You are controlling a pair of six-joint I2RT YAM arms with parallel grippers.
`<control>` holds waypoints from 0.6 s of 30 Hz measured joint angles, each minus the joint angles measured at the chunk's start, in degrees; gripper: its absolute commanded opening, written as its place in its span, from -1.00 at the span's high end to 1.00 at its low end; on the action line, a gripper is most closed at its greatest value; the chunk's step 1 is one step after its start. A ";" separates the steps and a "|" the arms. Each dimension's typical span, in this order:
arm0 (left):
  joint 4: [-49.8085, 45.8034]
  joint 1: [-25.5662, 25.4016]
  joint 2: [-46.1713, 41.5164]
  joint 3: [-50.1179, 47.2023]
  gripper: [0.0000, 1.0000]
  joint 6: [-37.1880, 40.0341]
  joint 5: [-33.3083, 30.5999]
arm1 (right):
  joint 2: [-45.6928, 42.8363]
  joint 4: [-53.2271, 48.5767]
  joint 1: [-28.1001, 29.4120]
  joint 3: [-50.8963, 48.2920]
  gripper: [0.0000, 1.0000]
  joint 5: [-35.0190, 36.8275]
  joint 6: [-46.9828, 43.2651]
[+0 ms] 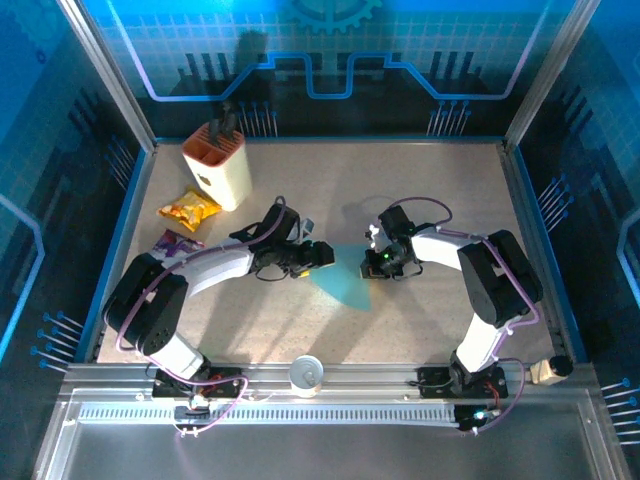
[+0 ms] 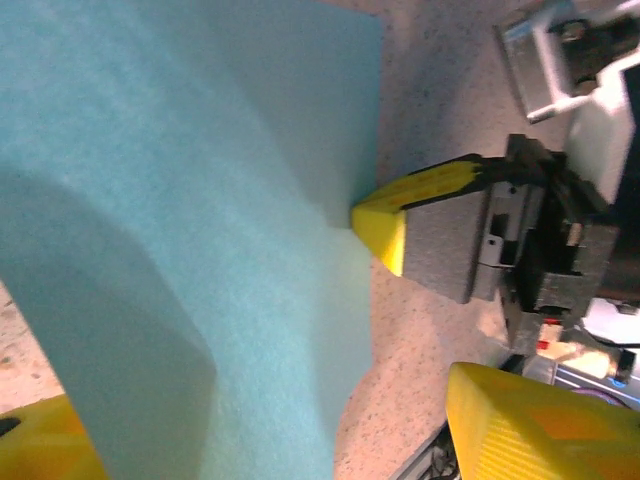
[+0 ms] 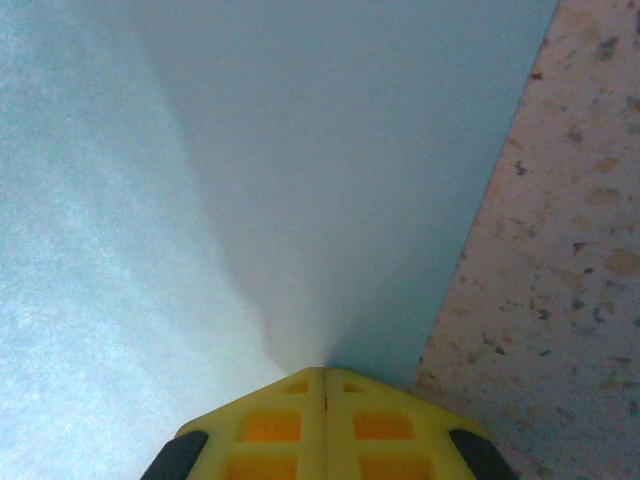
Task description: Fold a paper plane with a square sheet of paper (fold left side to right side)
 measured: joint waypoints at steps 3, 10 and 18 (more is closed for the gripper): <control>-2.27 0.00 0.00 -0.02 -0.14 0.52 -1.62 | 0.00 -0.04 0.00 0.00 1.00 0.02 -0.02; -5.07 0.42 0.00 -1.38 0.14 1.55 -4.44 | 0.00 -0.07 0.00 0.00 1.00 0.09 -0.02; -7.23 0.42 -0.04 -1.53 0.55 1.88 -7.69 | 0.00 -0.13 0.00 0.07 1.00 0.20 -0.02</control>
